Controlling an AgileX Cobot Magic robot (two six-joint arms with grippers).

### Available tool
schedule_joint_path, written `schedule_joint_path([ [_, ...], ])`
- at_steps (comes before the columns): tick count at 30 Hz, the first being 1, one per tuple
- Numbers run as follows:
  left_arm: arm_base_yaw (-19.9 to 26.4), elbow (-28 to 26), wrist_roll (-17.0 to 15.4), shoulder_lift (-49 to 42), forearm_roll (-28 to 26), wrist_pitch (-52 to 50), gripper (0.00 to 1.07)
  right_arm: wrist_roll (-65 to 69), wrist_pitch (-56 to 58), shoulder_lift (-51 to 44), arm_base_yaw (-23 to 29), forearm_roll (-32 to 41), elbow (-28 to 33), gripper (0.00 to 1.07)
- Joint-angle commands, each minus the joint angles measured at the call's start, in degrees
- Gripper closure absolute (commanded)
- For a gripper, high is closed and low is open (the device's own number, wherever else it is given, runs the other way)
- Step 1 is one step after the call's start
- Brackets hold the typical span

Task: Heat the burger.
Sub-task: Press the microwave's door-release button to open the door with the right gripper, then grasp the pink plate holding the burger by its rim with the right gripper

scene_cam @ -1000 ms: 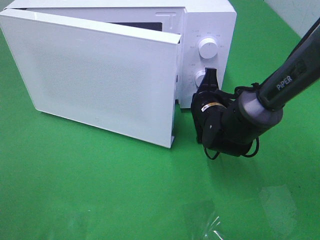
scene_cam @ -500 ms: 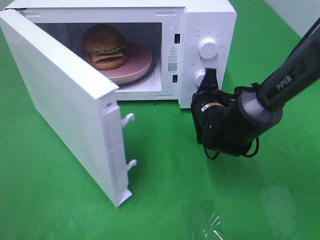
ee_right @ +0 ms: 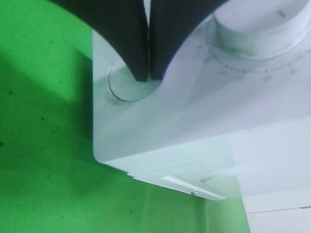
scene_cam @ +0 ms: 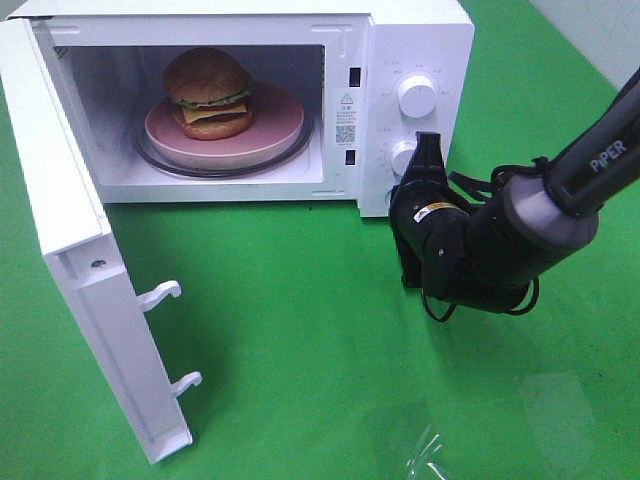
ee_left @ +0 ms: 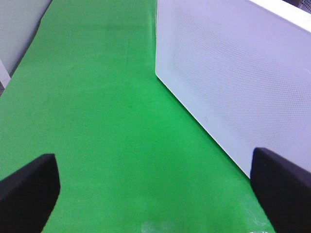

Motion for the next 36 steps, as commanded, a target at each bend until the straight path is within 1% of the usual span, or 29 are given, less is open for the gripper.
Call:
schedule_joint_path([
  [1, 0.06, 0.11, -0.11, -1.2, -0.23, -0.17, 0.06, 0.69, 0.92, -2.75, 0.52, -1.89, 1.89, 1.07],
  [2, 0.06, 0.11, -0.11, -1.2, -0.23, -0.17, 0.06, 0.69, 0.92, -2.75, 0.52, -1.89, 1.89, 1.07],
  [4, 0.06, 0.11, -0.11, -1.2, -0.23, -0.17, 0.06, 0.46, 6.3, -5.44, 0.92, -2.35, 4.81, 1.07],
  [7, 0.06, 0.11, -0.11, -1.2, -0.23, -0.17, 0.06, 0.11, 7.22, -6.19, 0.92, -2.92, 5.44, 1.07],
  [8, 0.06, 0.11, -0.11, -1.2, -0.23, -0.17, 0.06, -1.03, 8.88, -7.68, 0.92, -3.84, 6.99, 1.07],
  [9, 0.06, 0.11, -0.11, -1.2, -0.23, -0.17, 0.06, -1.03, 8.88, -7.68, 0.92, -3.84, 6.99, 1.07],
  [10, 0.06, 0.11, -0.11, -1.2, -0.23, -0.17, 0.06, -2.46, 11.06, -9.45, 0.92, -4.93, 8.37, 1.07],
  [11, 0.06, 0.11, -0.11, -1.2, -0.23, -0.17, 0.06, -2.46, 11.06, -9.45, 0.92, -4.93, 8.37, 1.07],
  [13, 0.06, 0.11, -0.11, -1.2, -0.23, -0.17, 0.06, -6.99, 15.53, -13.69, 0.92, -5.39, 10.71, 1.07],
  [16, 0.06, 0.11, -0.11, -1.2, -0.23, -0.17, 0.06, -8.54, 16.79, -14.84, 0.92, -5.79, 11.29, 1.07],
  [18, 0.06, 0.11, -0.11, -1.2, -0.23, -0.17, 0.06, -17.42, 20.97, -18.33, 0.92, -7.45, 12.83, 1.07],
  [21, 0.06, 0.11, -0.11, -1.2, -0.23, -0.17, 0.06, -20.51, 22.57, -19.25, 0.92, -7.91, 12.89, 1.07],
  [23, 0.06, 0.11, -0.11, -1.2, -0.23, -0.17, 0.06, -33.17, 28.93, -22.63, 0.92, -8.19, 12.89, 1.07],
  [24, 0.06, 0.11, -0.11, -1.2, -0.23, -0.17, 0.06, -33.17, 28.93, -22.63, 0.92, -8.19, 12.89, 1.07],
  [25, 0.06, 0.11, -0.11, -1.2, -0.23, -0.17, 0.06, -38.56, 32.54, -24.12, 0.92, -8.19, 12.83, 1.06],
  [26, 0.06, 0.11, -0.11, -1.2, -0.23, -0.17, 0.06, -38.56, 32.54, -24.12, 0.92, -8.19, 12.83, 1.06],
  [27, 0.06, 0.11, -0.11, -1.2, -0.23, -0.17, 0.06, -43.37, 36.04, -25.5, 0.92, -8.42, 12.83, 1.06],
  [28, 0.06, 0.11, -0.11, -1.2, -0.23, -0.17, 0.06, -43.37, 36.04, -25.5, 0.92, -8.42, 12.83, 1.06],
  [30, 0.06, 0.11, -0.11, -1.2, -0.23, -0.17, 0.06, -49.68, 41.08, -27.33, 0.92, -9.11, 12.83, 1.06],
  [31, 0.06, 0.11, -0.11, -1.2, -0.23, -0.17, 0.06, -49.68, 41.08, -27.33, 0.92, -9.11, 12.83, 1.06],
  [32, 0.06, 0.11, -0.11, -1.2, -0.23, -0.17, 0.06, -52.71, 44.29, -28.07, 0.92, -9.57, 12.83, 1.06],
  [35, 0.06, 0.11, -0.11, -1.2, -0.23, -0.17, 0.06, -54.37, 46.12, -28.3, 0.92, -9.97, 12.72, 1.06],
  [36, 0.06, 0.11, -0.11, -1.2, -0.23, -0.17, 0.06, -56.84, 50.02, -28.82, 0.92, -11.0, 12.43, 1.06],
])
